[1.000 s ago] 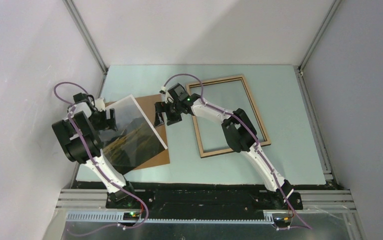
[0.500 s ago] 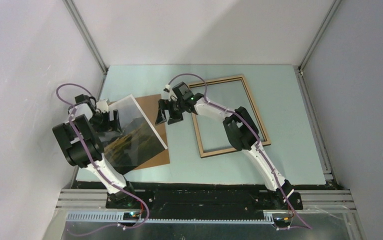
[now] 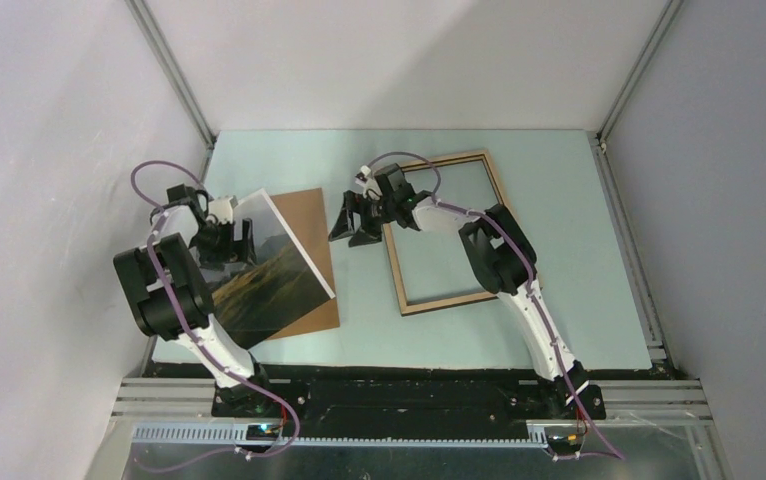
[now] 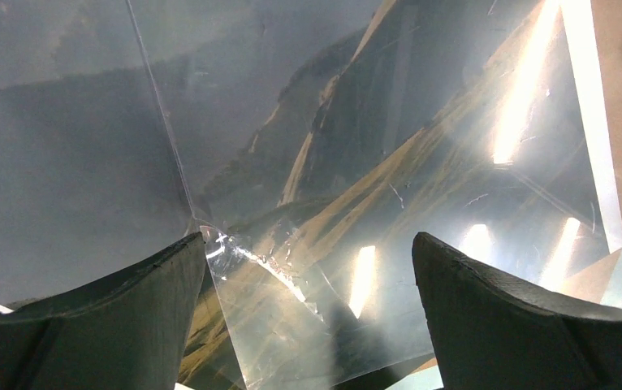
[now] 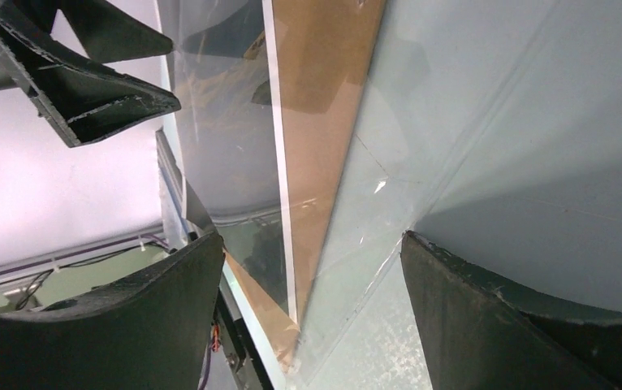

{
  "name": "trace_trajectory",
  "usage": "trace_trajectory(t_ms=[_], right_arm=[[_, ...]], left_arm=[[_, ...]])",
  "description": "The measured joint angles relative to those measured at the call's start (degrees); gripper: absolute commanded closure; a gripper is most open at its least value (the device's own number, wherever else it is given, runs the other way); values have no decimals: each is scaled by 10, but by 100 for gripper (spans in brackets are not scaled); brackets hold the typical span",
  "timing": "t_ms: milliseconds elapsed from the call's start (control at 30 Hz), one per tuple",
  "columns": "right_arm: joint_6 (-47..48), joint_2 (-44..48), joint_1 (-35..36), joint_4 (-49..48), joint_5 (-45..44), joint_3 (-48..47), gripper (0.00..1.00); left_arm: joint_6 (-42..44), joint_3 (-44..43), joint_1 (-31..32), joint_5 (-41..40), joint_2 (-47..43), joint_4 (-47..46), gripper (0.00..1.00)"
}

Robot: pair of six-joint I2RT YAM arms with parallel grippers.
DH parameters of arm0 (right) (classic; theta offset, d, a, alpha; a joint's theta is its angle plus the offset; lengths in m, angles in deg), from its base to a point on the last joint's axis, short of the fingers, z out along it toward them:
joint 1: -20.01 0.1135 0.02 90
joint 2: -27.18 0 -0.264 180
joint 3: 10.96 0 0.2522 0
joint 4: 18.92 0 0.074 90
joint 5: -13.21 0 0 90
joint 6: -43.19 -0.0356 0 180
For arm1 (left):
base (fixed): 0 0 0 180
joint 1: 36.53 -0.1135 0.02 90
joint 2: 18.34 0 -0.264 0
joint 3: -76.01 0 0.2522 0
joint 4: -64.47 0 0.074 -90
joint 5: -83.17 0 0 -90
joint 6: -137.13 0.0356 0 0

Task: Put the photo into the frame
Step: Pick up the photo frame item at the center of the board.

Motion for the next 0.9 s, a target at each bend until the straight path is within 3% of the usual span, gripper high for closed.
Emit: trace_trajectory(t_ms=[567,900], right_arm=[[-103,16,-33,-183,90,132,46],[-144,16,-38,-250,134,154,50]], left_arm=[[-2,24,2,28,-6,3,2],[-5,24,8,46,-6,3,2]])
